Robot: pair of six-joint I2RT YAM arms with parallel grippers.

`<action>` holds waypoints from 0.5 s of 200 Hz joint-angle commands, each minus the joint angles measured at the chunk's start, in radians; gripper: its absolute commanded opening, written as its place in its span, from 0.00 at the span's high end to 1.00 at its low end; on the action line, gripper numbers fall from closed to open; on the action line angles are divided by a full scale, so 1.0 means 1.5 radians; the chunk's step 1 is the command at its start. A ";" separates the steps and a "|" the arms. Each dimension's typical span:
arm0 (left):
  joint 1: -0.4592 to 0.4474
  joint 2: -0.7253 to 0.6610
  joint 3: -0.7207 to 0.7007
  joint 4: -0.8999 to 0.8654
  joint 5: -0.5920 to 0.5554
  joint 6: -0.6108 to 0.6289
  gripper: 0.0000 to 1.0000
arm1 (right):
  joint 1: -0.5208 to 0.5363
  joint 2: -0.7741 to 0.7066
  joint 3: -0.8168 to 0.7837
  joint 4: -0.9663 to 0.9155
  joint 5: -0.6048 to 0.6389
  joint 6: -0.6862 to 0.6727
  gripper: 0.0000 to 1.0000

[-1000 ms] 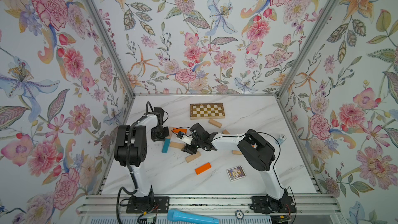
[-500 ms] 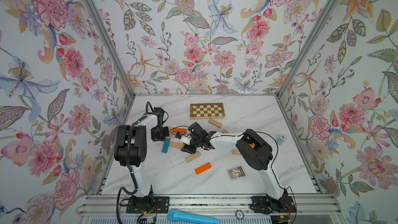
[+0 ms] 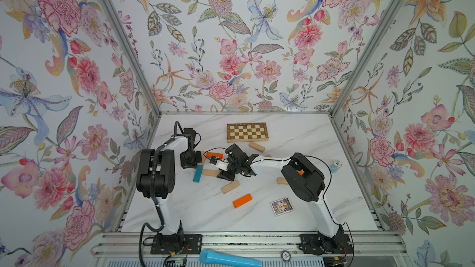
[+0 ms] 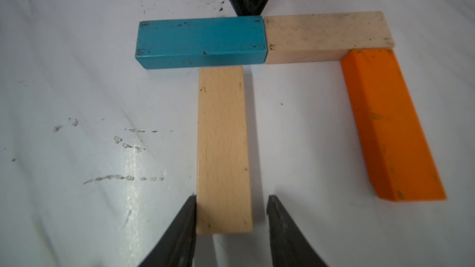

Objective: Assemble the number 6 with building blocks
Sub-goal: Assemble the building block at the center of the board.

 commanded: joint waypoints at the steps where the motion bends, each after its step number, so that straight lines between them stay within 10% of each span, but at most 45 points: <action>1: -0.005 0.043 -0.018 -0.028 -0.023 0.014 1.00 | -0.006 0.019 0.019 -0.032 -0.011 -0.018 0.56; 100: -0.005 0.044 -0.017 -0.029 -0.024 0.014 1.00 | -0.003 0.036 0.045 -0.057 -0.026 -0.031 0.60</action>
